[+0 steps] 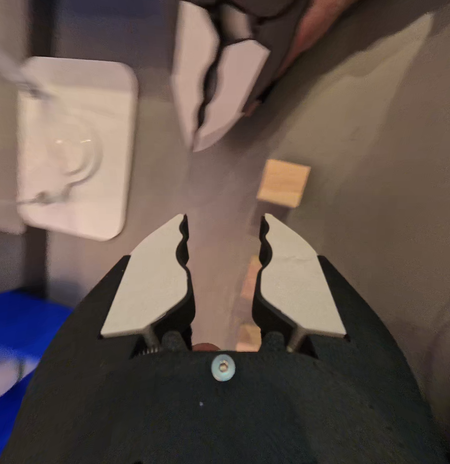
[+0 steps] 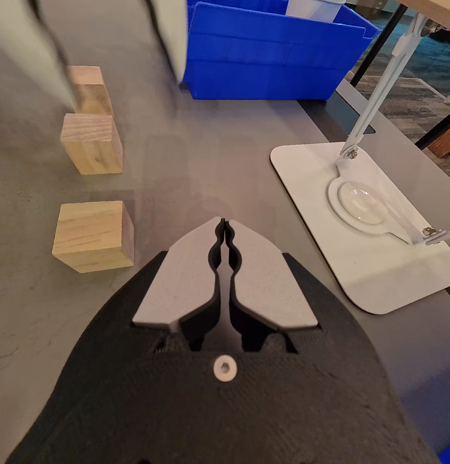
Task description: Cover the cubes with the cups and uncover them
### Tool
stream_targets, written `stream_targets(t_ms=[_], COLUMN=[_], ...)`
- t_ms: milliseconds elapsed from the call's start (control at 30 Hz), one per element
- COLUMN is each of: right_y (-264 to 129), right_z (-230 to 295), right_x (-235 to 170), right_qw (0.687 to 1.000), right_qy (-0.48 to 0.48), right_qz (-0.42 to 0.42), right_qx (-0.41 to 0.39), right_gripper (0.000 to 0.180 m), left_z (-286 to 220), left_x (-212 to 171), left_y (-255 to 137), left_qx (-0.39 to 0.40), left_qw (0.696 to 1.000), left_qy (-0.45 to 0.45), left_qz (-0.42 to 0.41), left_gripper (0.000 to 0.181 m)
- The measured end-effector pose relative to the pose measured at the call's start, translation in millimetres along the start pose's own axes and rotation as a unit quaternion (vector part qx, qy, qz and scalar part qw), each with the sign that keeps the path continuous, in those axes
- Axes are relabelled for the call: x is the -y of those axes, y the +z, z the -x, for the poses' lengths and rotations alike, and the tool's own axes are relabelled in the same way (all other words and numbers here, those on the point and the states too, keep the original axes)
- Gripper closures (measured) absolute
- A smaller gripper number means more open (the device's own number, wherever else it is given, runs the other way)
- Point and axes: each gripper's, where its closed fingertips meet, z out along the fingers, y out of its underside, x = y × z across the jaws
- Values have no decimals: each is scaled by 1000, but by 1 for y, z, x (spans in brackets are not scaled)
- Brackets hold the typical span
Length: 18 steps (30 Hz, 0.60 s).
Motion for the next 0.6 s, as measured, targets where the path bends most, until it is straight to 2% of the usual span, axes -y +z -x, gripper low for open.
stream_targets(t_ms=[133, 300, 433, 467, 600], right_y=[0, 0, 1, 1, 1], right_z=[0, 0, 1, 0, 1], right_x=[0, 0, -1, -1, -2], right_qw=[1000, 1000, 1000, 1000, 1000], right_qy=[0, 1, 1, 1, 1], right_qz=[1, 2, 4, 4, 6], right_qx=[0, 2, 4, 4, 5], right_gripper=[180, 180, 180, 180, 180], left_z=[73, 131, 163, 173, 182], left_x=[-37, -101, -138, -149, -170], left_y=[-66, -103, -105, -105, -86], left_qx=[141, 212, 170, 178, 120], left_qw=[990, 977, 985, 983, 992], left_qy=[-26, -9, -39, -36, -28], left_qz=[-11, 19, -1, 10, 16], left_gripper=[134, 141, 148, 147, 139])
